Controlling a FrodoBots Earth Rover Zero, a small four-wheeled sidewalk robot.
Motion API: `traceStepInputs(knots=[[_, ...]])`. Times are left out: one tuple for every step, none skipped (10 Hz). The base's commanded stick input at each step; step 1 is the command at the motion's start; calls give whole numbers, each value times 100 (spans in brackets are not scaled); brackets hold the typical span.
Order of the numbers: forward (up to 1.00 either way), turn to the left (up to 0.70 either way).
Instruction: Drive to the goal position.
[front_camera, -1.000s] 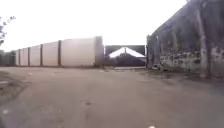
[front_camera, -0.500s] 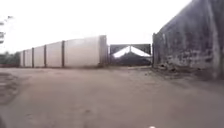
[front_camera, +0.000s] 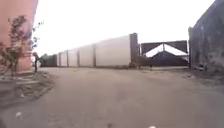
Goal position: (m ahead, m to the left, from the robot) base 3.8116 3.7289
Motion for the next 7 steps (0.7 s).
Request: traceStepInputs(knots=[[50, 0], [50, 0], [50, 0], [50, 0], [50, 0], [50, 0], [50, 0]])
